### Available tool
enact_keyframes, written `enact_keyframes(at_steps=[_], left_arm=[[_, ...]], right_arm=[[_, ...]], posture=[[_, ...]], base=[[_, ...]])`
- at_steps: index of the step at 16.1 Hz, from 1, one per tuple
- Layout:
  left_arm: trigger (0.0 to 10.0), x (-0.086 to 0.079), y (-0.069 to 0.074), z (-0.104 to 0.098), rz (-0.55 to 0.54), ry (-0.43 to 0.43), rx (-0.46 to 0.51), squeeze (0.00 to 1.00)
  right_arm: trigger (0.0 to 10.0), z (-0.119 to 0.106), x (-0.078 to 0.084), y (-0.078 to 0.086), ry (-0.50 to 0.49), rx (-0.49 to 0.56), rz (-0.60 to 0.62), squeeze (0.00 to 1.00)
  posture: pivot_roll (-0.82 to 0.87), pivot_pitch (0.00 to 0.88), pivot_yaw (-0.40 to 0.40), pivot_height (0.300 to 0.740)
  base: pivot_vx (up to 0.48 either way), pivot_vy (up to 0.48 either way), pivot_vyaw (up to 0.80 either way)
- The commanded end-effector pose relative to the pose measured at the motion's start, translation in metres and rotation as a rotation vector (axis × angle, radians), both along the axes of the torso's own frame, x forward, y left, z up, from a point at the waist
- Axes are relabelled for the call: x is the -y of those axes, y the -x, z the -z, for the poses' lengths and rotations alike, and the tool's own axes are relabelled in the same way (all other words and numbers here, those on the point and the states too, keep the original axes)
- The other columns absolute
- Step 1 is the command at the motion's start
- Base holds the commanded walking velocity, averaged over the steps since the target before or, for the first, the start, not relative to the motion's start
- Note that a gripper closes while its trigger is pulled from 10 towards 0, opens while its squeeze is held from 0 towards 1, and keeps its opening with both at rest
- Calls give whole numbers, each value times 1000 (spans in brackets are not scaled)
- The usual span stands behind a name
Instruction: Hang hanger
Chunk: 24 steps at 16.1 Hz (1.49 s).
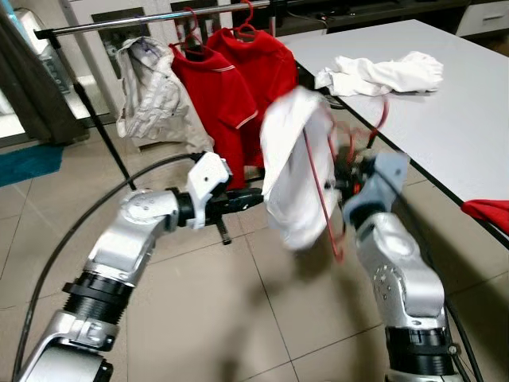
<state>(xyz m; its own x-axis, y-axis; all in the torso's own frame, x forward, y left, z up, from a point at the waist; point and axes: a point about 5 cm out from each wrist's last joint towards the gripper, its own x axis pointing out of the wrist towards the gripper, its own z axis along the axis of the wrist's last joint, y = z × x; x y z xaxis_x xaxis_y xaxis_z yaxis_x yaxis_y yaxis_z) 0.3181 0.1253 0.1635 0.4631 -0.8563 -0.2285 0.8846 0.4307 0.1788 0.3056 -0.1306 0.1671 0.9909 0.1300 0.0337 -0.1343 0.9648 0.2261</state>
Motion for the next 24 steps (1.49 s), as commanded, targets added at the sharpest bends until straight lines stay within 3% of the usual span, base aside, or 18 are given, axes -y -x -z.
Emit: enact_keyframes(at_steps=[1,4,9,10,11,12,13,14,20,24], left_arm=[[0,-1,2,3,-10,-36,5,0],[0,-6,3,12,-71,-94,21,0],[0,-10,2,2,-159,-22,97,0],[3569,-15,-1,-5,-217,-5,149,0],[10000,-18,-3,-8,-250,2,170,0],[10000,-22,-6,-15,-286,62,163,24],[10000,-25,-7,-16,-301,66,162,561],[10000,-27,-6,-15,-292,60,153,1000],[10000,-22,3,-9,-217,73,111,1000],[10000,-24,-14,-30,-289,128,211,1000]], right_arm=[[10000,-14,-2,1,-38,86,-30,0],[10000,-21,-8,2,-70,154,-81,0],[10000,-14,-6,-2,62,141,-93,0],[10000,-12,-4,-2,59,137,-91,0],[10000,-12,-4,-2,56,137,-92,0],[10000,-13,-5,-2,42,149,-106,0],[10000,-15,-6,-2,35,156,-115,0],[10000,-16,-8,-2,27,167,-130,0],[10000,-18,-7,-2,29,184,-149,0],[10000,-22,-8,-1,80,206,-177,0]], posture=[[-131,0,76,740],[-135,0,56,740],[-128,0,33,740],[-127,0,31,740],[-125,0,27,740],[-123,0,25,740],[-123,0,25,740],[-123,0,25,740],[-124,0,24,740],[-124,0,29,740]], base=[[0,0,0],[0,0,0],[0,0,0],[0,0,0],[0,0,0],[0,0,0],[0,0,0],[0,0,0],[0,0,0],[0,0,0]])
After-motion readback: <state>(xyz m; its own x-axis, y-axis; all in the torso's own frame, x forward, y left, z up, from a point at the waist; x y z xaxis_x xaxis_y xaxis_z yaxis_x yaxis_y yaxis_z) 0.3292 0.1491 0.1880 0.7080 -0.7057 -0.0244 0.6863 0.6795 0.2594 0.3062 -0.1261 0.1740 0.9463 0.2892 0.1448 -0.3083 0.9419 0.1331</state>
